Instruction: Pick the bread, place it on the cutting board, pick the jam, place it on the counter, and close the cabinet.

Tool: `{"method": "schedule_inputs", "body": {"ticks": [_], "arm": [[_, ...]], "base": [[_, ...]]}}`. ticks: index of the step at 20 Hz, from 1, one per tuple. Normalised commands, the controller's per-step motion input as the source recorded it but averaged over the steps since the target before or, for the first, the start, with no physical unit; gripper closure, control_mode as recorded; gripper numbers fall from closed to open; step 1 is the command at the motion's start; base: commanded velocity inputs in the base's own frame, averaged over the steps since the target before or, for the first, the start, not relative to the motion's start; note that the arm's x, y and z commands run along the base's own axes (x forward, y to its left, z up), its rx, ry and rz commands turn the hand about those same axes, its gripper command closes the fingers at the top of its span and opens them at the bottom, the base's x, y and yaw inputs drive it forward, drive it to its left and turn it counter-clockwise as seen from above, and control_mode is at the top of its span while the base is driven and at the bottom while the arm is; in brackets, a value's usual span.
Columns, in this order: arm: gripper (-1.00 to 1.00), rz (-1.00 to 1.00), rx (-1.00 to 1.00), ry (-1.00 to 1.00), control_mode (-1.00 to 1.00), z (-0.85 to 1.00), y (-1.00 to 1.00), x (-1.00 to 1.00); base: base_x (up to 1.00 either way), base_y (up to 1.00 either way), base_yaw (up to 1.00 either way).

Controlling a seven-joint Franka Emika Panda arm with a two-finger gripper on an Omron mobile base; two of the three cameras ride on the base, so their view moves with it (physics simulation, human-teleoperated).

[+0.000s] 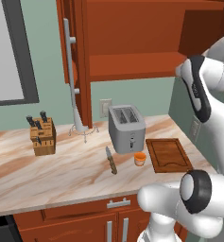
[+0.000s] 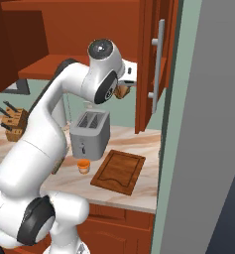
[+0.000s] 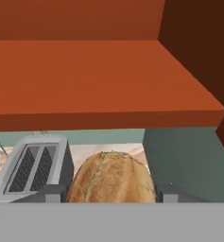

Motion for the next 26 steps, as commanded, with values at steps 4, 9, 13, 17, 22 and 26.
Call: {"method": "schedule_inputs", "body": {"ticks": [4,9,13,17,22,26], "arm": [[1.0,0.0,0.0,0.08,-1.0,-0.2,0.0,-0.41],[1.0,0.0,0.0,0.13,-1.0,-0.18,0.01,-0.23],[1.0,0.0,0.01,0.19,-1.0,-0.13,0.01,-0.11],[1.0,0.0,0.03,0.22,-1.0,-0.11,0.0,-0.03],[1.0,0.0,0.05,0.21,-1.0,-0.23,0.0,-0.05],[1.0,0.0,0.03,0.18,-1.0,-0.31,0.0,-0.08]], "base": [[0.0,0.0,0.0],[0.0,0.0,0.0],[0.0,0.0,0.0],[0.0,0.0,0.0],[0.0,0.0,0.0],[0.0,0.0,0.0]]}}
